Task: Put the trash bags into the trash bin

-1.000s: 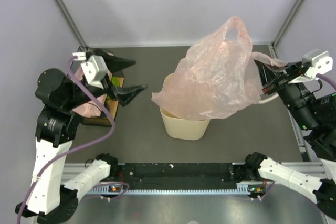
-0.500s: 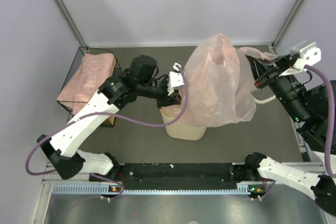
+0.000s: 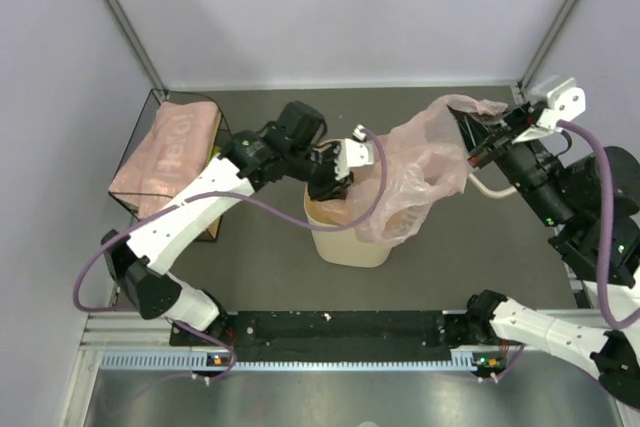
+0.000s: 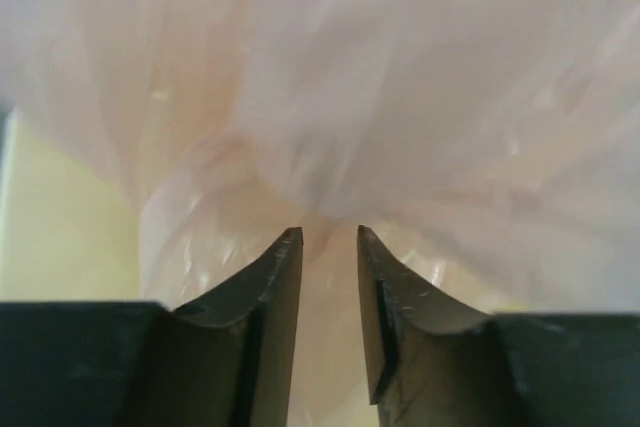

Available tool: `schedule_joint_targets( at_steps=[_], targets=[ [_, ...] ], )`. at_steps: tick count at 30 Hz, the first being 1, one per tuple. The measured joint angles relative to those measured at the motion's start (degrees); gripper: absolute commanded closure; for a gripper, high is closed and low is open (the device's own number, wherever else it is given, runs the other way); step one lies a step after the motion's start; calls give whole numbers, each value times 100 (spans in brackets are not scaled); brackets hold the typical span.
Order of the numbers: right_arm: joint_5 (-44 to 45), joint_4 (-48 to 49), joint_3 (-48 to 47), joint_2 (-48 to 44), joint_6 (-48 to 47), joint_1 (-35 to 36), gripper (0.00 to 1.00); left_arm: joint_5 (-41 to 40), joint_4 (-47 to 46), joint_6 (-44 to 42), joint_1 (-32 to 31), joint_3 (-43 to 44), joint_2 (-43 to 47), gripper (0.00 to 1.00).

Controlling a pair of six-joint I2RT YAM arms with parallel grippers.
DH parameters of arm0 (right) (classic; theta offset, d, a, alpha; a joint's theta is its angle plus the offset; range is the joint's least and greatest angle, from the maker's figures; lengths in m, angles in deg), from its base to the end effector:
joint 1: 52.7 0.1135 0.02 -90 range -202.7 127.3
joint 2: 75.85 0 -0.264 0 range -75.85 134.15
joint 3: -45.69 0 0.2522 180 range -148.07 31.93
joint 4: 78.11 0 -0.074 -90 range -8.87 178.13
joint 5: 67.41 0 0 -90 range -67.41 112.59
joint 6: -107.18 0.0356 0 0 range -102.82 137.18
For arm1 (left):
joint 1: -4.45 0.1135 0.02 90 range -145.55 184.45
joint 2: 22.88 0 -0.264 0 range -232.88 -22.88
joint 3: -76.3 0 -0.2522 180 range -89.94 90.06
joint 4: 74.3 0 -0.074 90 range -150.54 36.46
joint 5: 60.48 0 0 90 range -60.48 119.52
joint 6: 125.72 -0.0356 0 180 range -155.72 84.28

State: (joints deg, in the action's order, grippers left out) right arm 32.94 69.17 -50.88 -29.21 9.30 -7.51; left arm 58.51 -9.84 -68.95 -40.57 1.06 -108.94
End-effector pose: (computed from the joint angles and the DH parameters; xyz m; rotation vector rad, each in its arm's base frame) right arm 0.0787 0.0701 0.5307 -0.4306 1.2140 0.4451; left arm 0.2098 -0.2344 0.3824 1.6644 1.6572 -0.6982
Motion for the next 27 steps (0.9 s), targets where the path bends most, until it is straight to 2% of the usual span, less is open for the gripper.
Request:
schedule_joint_targets(
  at_steps=[2,3,7,8,13,16,18,24,26,27],
  targets=[
    [-61,55,107,24,31,-2,100,118,61,42,197,28,175,47],
    [-92,98,153,46,50,-2,100,212,74,96,407,33,367,39],
    [-238,352,345,157,101,-2,100,564,-203,426,1169,39,1233,28],
    [-293,407,380,195,114,-2,100,640,-321,490,1303,39,1471,22],
    [-494,763,411,413,197,-2,100,1305,-1001,815,1340,-57,2192,11],
    [-581,977,398,588,221,-2,100,1563,-1368,986,1294,-59,2184,9],
    [-610,1097,372,734,278,-2,100,1718,-1585,1099,1215,-66,2026,1],
    [-710,1458,367,1060,498,-2,100,2039,-2208,1626,1023,-612,1628,3],
    [-745,1615,367,1145,579,-2,100,2096,-2352,1808,981,-796,1635,13],
    [-767,1692,367,1193,651,-2,100,2120,-2422,1878,966,-857,1639,28]
  ],
)
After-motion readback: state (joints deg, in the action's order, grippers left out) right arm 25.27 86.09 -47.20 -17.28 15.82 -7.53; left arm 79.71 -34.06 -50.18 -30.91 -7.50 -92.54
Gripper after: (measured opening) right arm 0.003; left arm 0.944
